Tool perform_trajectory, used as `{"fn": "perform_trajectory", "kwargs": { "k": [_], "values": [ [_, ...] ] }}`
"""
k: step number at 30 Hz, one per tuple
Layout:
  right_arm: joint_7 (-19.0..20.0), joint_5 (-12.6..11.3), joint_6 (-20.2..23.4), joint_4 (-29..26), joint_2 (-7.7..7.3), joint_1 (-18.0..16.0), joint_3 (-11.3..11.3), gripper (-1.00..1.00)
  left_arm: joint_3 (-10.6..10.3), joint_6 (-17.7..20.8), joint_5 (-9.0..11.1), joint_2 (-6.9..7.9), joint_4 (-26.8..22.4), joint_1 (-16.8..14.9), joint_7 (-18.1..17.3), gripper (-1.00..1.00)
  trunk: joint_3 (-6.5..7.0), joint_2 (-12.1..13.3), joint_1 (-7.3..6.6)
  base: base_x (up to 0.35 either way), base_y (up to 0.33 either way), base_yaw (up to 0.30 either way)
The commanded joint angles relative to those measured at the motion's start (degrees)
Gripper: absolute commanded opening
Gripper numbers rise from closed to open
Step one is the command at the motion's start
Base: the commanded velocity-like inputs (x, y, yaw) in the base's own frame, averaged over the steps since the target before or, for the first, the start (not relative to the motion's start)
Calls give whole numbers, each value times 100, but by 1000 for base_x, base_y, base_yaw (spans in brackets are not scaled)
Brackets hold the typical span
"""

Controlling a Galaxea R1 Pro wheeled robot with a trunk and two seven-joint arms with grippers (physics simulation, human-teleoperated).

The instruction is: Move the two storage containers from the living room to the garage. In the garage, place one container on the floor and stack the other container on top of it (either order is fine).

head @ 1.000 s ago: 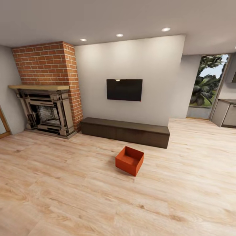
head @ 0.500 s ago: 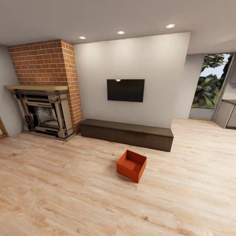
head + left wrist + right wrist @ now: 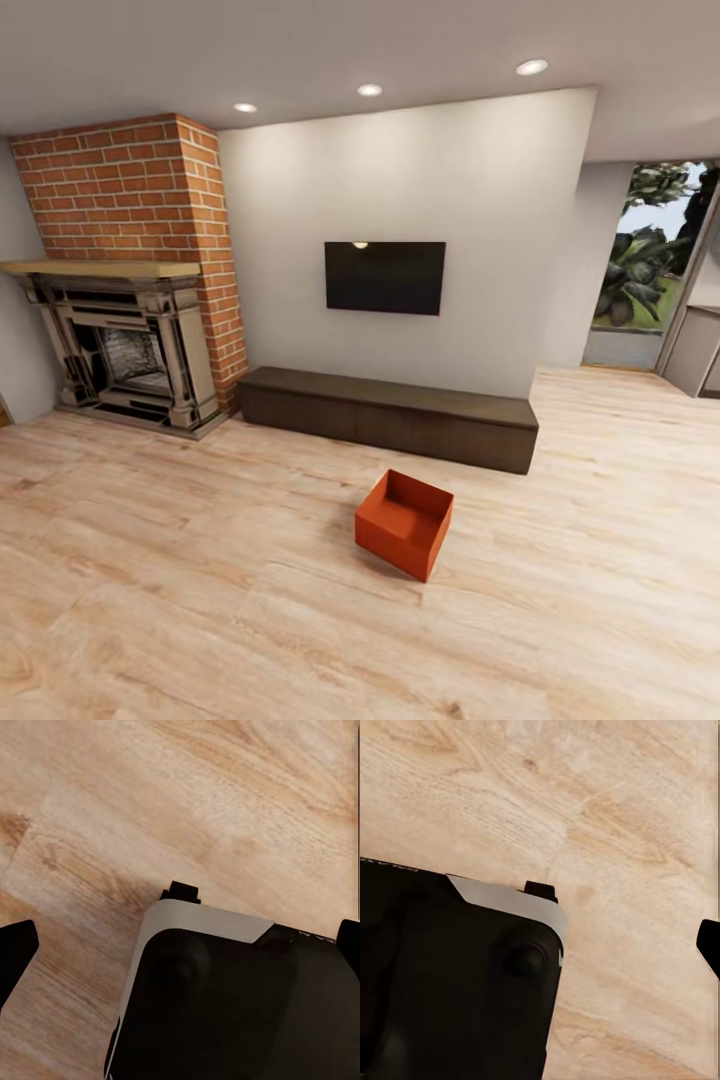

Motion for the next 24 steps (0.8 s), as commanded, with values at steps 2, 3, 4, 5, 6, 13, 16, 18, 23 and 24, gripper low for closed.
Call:
{"fn": "perform_trajectory", "kwargs": {
  "k": [2,3,4,5,6,13,16,18,23,24],
  "values": [
    [-27,11,-25,16,2,-8,34,100,-8,-8,29,0,0,-4,10,100,-8,-5,4,323,0,0],
    [-27,23,-26,16,2,-8,35,100,-8,-10,32,0,0,-4,10,100,-8,-5,4,323,0,0],
    [-27,41,-26,16,2,-8,35,100,-8,-11,34,0,0,-4,12,100,-8,-5,4,323,0,0],
    [-27,102,-26,16,1,-8,36,100,-8,-10,36,0,0,-4,11,100,-8,-5,4,323,0,0],
    [-29,176,-26,16,5,-8,36,100,-8,-11,37,0,0,-4,11,100,-8,-5,4,323,0,0],
    [-34,275,-30,16,2,-8,30,100,-8,-8,35,0,0,-4,10,100,-8,-5,4,323,11,0],
    [-35,276,-33,16,2,-8,28,100,-8,-7,32,0,0,-4,10,100,-8,-5,4,323,86,0],
    [-34,276,-34,16,1,-8,28,100,-8,-8,33,0,0,-4,10,100,-8,-5,4,323,115,0],
    [-36,276,-35,16,8,-8,26,100,-8,-8,34,-1,0,-4,11,100,-8,-5,4,323,133,-1],
    [-36,276,-35,16,9,-8,23,100,-8,-8,32,-1,0,-4,12,100,-8,-5,4,323,141,-36]
  ]
}}
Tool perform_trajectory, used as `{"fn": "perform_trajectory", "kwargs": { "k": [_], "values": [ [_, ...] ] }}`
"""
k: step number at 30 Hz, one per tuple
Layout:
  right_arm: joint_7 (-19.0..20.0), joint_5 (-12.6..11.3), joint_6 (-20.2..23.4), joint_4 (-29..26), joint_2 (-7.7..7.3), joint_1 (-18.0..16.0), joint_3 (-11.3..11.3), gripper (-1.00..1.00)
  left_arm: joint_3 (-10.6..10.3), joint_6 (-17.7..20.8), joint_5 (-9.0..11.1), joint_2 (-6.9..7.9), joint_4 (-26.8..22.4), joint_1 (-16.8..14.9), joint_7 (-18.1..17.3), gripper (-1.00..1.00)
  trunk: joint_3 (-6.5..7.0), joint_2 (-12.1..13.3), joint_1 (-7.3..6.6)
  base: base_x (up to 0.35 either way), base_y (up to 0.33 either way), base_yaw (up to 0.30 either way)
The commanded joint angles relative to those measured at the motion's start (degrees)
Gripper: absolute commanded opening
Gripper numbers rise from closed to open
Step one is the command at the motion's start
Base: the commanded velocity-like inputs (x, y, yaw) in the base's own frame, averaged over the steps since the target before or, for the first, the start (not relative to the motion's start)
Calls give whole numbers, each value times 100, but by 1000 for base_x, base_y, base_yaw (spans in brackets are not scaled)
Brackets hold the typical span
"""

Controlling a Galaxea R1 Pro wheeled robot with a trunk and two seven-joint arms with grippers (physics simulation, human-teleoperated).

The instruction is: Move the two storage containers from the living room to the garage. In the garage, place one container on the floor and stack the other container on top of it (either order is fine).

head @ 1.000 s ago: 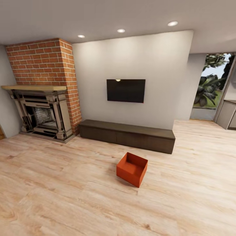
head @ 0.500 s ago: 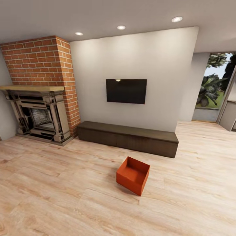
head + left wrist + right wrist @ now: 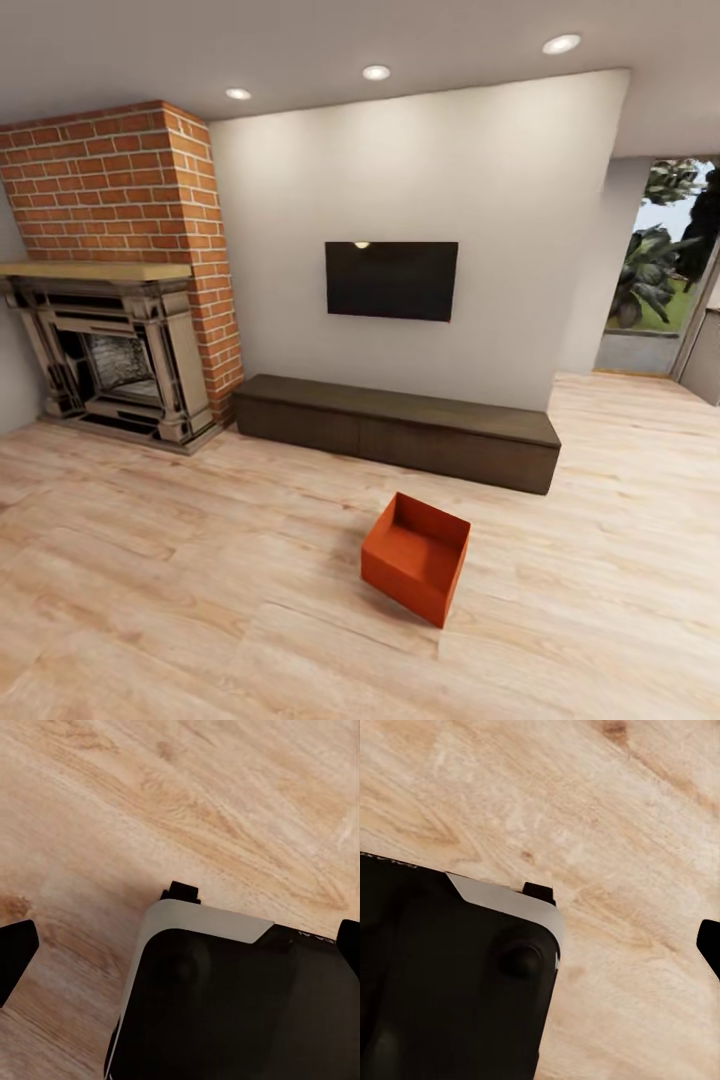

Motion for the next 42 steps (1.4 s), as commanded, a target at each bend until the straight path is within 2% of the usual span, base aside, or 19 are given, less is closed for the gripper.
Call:
{"fn": "perform_trajectory", "kwargs": {
  "k": [1,26,42],
  "values": [
    [-33,34,-22,16,5,-8,18,100,-8,-7,27,0,0,-3,8,100,-8,-5,4,323,142,-120],
    [-33,27,-19,16,4,-8,15,100,-5,-17,34,-6,0,-3,7,100,-8,-5,4,307,195,-234],
    [-33,35,-24,16,4,-8,14,100,1,-33,34,-9,0,-3,12,100,-8,-5,4,172,319,-227]
  ]
}}
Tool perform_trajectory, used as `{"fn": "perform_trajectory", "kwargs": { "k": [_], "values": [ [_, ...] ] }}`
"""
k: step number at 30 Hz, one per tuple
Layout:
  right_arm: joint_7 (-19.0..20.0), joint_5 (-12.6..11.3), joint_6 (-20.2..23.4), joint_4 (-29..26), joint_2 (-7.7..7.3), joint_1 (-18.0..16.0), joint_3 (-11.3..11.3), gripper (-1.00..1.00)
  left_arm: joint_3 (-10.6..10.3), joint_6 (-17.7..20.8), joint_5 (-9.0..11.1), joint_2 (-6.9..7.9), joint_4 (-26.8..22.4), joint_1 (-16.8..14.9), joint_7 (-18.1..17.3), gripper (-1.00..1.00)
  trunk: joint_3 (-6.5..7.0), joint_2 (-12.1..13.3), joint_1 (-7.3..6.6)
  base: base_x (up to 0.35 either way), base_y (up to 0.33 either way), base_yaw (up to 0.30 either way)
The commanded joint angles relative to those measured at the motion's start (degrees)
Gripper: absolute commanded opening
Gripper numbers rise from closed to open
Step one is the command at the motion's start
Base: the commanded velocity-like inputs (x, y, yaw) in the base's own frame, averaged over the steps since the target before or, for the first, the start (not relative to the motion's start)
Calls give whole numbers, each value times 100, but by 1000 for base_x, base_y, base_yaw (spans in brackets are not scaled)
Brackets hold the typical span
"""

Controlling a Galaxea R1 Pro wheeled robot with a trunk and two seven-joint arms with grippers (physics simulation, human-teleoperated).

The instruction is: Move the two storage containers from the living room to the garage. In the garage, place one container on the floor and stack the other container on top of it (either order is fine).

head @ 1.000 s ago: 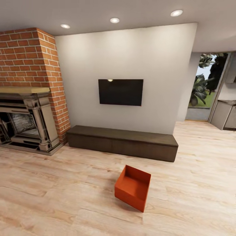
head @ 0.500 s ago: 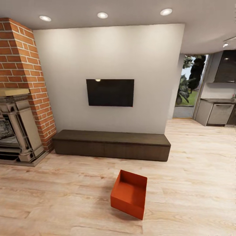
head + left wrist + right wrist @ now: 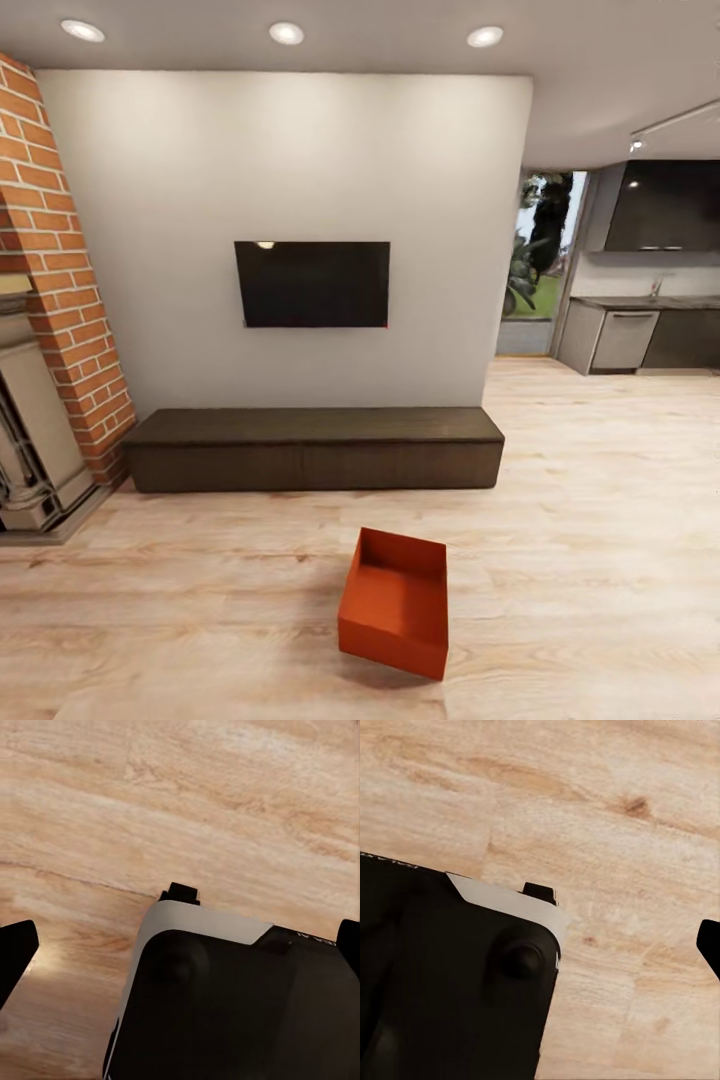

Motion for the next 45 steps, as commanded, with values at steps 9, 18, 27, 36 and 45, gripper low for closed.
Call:
{"fn": "perform_trajectory", "kwargs": {
  "k": [9,18,27,36,45],
  "values": [
    [-35,36,-22,16,-5,-8,23,100,-8,-18,29,0,-1,-2,8,100,-9,-6,3,160,314,-84],
    [-35,36,-21,16,-6,-8,23,100,-7,-18,29,0,-1,-2,10,100,-9,-6,3,127,117,-1],
    [-35,1,-12,16,11,-8,-6,100,-15,-26,22,-3,-1,-2,7,100,-9,-6,3,15,9,-104],
    [-35,16,-13,16,4,-8,5,100,-15,-27,21,-7,-1,-2,3,100,-9,-6,3,0,0,-238],
    [-29,33,-13,16,3,-8,16,100,-16,-25,21,-1,-1,-2,2,100,-9,-6,3,169,0,-87]
  ]
}}
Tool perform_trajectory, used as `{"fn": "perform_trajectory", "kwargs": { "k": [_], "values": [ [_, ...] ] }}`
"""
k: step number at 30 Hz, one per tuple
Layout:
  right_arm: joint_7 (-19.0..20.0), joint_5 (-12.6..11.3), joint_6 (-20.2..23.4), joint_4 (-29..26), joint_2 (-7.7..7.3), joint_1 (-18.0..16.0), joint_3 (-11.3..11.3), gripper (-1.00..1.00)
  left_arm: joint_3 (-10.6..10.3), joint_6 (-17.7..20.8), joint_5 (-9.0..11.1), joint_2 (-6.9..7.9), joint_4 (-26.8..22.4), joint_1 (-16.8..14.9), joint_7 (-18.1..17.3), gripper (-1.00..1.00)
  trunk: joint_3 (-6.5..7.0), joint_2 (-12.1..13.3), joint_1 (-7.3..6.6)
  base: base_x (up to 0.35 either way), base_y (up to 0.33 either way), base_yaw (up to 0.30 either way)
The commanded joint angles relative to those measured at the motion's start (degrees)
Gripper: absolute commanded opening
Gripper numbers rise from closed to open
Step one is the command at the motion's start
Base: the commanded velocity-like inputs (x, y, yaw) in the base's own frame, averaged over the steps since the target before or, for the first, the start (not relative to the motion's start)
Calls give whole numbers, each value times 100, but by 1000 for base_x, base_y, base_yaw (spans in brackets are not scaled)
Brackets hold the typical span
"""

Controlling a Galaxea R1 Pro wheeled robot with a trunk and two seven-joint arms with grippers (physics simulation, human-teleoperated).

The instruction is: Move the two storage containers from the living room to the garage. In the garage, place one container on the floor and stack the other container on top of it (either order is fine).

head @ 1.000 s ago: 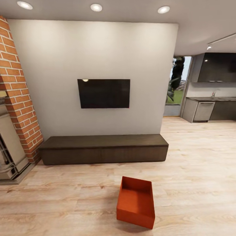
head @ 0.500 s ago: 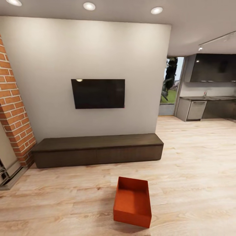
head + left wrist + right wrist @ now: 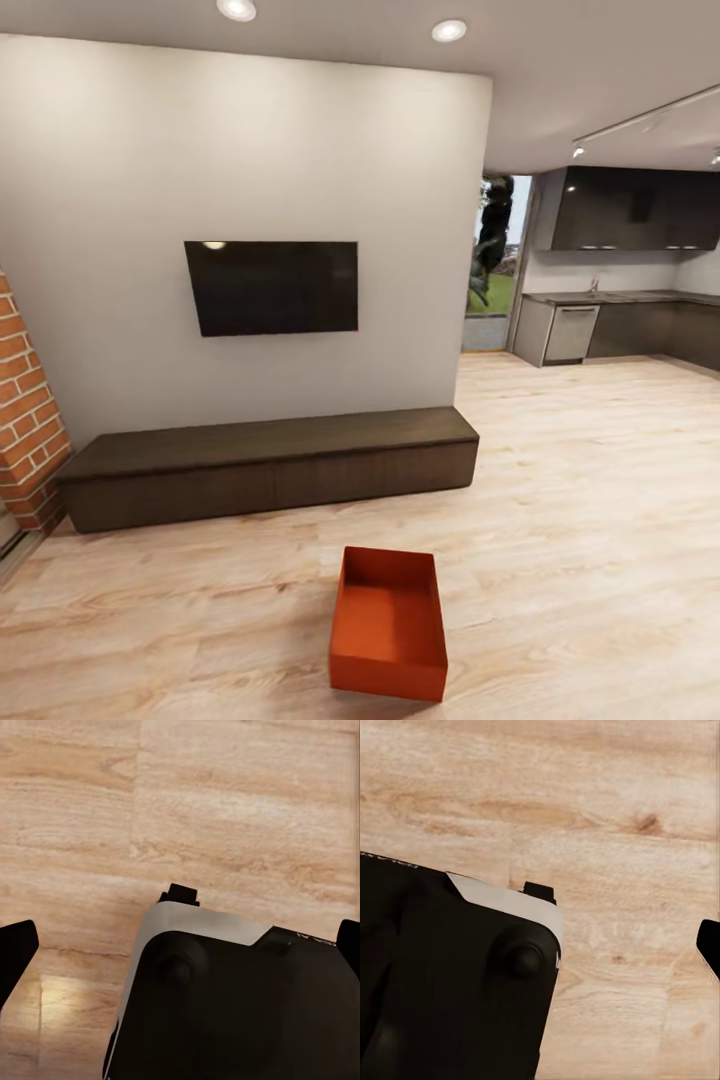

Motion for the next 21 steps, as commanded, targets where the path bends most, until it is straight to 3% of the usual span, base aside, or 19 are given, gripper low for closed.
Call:
{"fn": "perform_trajectory", "kwargs": {
  "k": [1,21],
  "values": [
    [-33,36,-24,16,3,-8,22,100,-8,-11,29,0,1,-4,10,100,-8,-5,4,306,0,-7],
    [-33,38,-24,16,3,-8,27,100,-8,-12,20,0,1,-4,10,100,-8,-5,4,320,-20,-1]
  ]
}}
